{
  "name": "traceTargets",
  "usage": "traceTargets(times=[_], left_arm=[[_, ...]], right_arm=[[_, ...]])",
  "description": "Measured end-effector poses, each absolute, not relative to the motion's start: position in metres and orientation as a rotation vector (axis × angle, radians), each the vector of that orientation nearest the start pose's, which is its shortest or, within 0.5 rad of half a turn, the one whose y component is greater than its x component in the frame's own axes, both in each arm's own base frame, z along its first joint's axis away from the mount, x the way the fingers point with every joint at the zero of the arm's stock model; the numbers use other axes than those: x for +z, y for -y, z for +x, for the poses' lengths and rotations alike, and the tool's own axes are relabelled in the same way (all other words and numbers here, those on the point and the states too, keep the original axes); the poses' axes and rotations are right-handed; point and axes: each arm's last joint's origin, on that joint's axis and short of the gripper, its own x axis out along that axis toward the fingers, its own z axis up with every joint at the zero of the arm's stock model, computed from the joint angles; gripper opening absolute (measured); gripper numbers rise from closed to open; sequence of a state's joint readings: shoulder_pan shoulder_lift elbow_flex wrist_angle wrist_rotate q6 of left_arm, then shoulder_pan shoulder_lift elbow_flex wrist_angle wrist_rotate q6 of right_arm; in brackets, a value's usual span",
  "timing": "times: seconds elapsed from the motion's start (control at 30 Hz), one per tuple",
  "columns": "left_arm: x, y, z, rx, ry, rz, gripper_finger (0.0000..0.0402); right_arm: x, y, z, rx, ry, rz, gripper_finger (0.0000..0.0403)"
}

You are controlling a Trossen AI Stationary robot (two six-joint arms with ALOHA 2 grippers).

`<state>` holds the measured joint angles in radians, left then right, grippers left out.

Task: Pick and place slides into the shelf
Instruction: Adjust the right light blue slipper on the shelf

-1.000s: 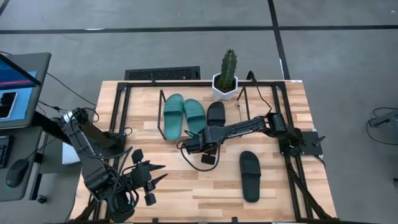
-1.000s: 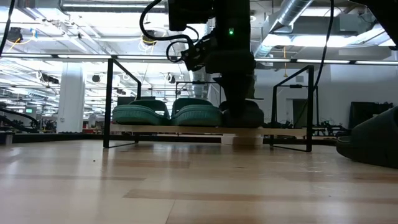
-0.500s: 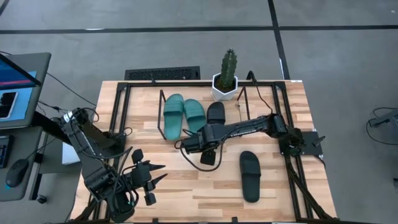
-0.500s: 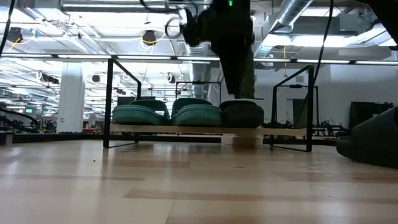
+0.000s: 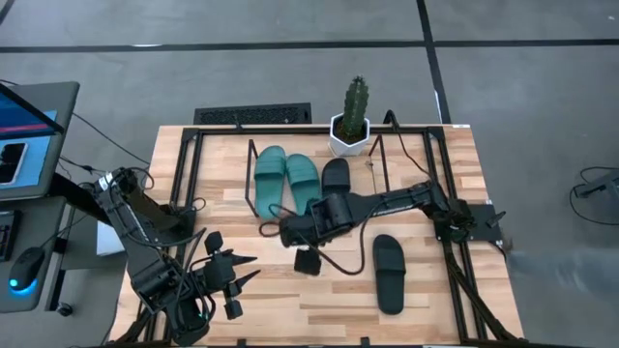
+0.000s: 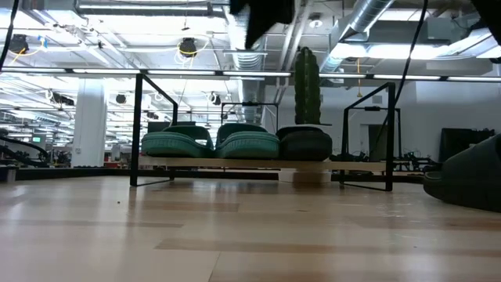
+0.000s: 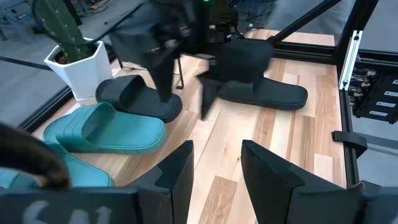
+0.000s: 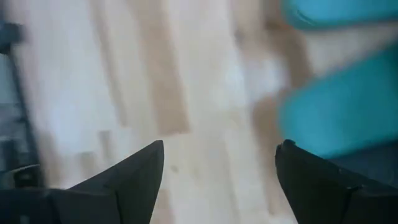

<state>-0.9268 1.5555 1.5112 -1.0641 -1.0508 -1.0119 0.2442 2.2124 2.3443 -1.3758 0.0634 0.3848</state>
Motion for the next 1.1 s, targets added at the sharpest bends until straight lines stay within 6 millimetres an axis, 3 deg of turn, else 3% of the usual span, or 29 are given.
traceTargets(times=[0.13, 0.47, 0.6, 0.73, 0.77, 1.1], left_arm=[[0.343, 0.225, 0.2, 0.378, -0.462, -0.055, 0.0124], [0.343, 0.225, 0.2, 0.375, -0.464, -0.044, 0.0124], [0.343, 0.225, 0.2, 0.373, -0.467, -0.034, 0.0124], [0.343, 0.225, 0.2, 0.373, -0.466, -0.033, 0.0124], [0.343, 0.225, 0.2, 0.373, -0.466, -0.033, 0.0124], [0.343, 0.225, 0.2, 0.373, -0.466, -0.033, 0.0124]], right_arm=[[0.317, -0.116, 0.434, -0.051, -1.186, 0.177, 0.0291], [0.316, -0.115, 0.431, -0.101, -1.211, 0.146, 0.0277], [0.309, -0.112, 0.426, -0.15, -1.272, 0.103, 0.0198], [0.3, -0.105, 0.426, -0.141, -1.333, 0.119, 0.0041], [0.297, -0.102, 0.426, -0.138, -1.35, 0.132, 0.0023], [0.267, -0.078, 0.43, -0.216, -1.439, 0.198, 0.0001]])
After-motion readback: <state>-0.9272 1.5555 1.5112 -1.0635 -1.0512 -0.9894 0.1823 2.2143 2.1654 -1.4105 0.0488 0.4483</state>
